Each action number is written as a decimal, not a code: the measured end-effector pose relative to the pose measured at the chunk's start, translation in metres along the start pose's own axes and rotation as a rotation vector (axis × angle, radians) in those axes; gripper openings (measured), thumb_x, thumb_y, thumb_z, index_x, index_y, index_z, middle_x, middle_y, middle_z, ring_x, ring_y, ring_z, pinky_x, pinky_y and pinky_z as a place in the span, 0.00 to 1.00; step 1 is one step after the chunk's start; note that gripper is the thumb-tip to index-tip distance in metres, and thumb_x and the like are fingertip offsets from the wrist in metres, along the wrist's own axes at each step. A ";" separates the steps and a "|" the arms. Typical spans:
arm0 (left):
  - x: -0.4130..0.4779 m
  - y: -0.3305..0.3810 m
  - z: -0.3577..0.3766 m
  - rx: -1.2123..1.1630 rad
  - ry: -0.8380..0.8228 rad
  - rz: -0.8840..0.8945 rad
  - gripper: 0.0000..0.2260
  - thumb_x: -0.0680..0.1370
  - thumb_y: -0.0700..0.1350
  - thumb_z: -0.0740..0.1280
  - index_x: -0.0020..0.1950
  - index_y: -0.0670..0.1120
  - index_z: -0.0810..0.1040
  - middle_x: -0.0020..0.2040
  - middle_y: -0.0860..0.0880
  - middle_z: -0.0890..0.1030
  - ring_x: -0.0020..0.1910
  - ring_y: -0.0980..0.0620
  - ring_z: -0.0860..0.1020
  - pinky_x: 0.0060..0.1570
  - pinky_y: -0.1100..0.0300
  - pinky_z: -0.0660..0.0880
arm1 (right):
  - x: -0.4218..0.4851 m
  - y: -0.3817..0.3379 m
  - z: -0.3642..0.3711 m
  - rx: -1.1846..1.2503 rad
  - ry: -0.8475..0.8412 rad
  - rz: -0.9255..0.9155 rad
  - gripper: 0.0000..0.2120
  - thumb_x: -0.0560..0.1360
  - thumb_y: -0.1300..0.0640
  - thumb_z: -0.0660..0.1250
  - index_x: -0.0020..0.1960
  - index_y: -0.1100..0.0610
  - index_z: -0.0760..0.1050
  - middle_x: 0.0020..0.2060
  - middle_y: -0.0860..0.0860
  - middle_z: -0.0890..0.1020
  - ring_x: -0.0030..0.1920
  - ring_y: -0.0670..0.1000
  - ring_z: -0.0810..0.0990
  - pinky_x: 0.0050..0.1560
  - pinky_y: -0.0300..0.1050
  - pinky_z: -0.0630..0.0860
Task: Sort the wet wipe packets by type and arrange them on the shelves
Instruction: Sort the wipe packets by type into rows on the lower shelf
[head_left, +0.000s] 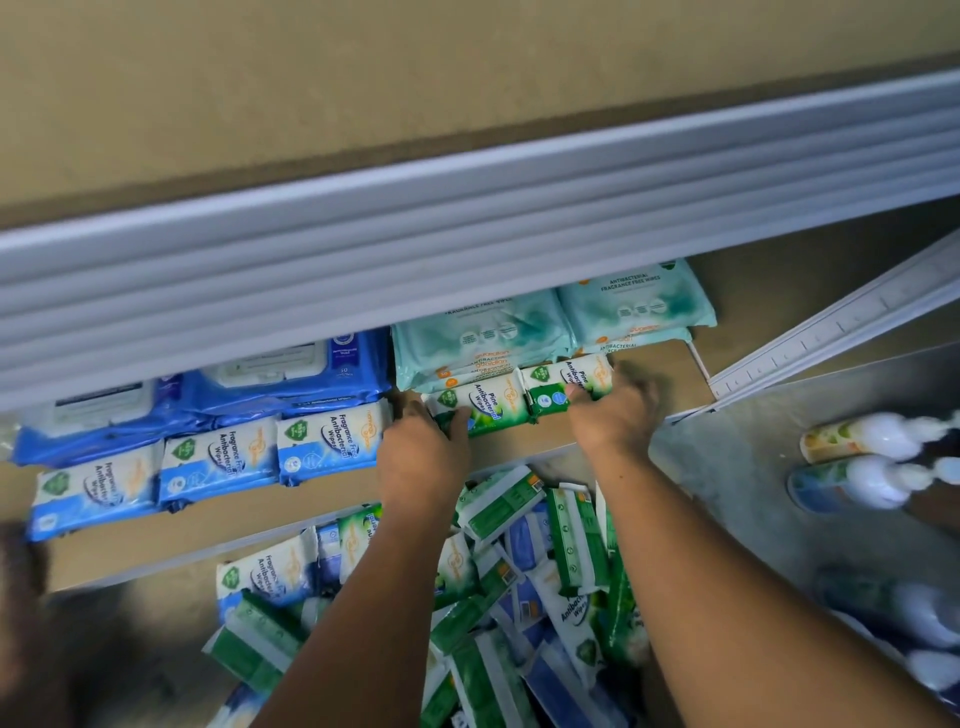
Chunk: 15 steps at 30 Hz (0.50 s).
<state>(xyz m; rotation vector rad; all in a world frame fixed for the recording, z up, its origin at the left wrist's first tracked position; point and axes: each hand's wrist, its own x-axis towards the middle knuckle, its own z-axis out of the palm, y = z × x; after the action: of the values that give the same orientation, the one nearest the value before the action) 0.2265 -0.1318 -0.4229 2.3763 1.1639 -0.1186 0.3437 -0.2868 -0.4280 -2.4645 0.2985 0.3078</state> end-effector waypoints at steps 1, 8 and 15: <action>-0.005 -0.003 -0.003 -0.026 0.009 0.010 0.23 0.80 0.63 0.62 0.56 0.43 0.73 0.37 0.49 0.75 0.30 0.53 0.72 0.26 0.61 0.66 | -0.003 -0.001 -0.004 0.018 0.001 0.014 0.33 0.75 0.46 0.73 0.76 0.57 0.67 0.70 0.61 0.67 0.72 0.64 0.64 0.67 0.57 0.68; -0.039 -0.040 -0.025 -0.192 0.009 0.205 0.12 0.81 0.49 0.64 0.60 0.46 0.78 0.51 0.46 0.80 0.38 0.50 0.77 0.38 0.61 0.72 | -0.049 0.014 -0.029 0.086 0.039 0.119 0.22 0.75 0.47 0.73 0.67 0.50 0.75 0.64 0.59 0.74 0.64 0.64 0.74 0.58 0.54 0.77; -0.083 -0.081 -0.043 -0.123 -0.212 0.121 0.24 0.72 0.51 0.64 0.68 0.50 0.77 0.62 0.49 0.77 0.59 0.46 0.78 0.57 0.52 0.77 | -0.102 0.033 -0.056 -0.081 -0.382 0.170 0.17 0.75 0.58 0.70 0.64 0.56 0.79 0.56 0.54 0.82 0.51 0.55 0.81 0.49 0.43 0.78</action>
<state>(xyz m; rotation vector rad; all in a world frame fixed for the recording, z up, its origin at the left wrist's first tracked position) 0.1063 -0.1299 -0.3935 2.2559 0.9013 -0.2447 0.2457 -0.3328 -0.3739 -2.3975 0.3360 0.8637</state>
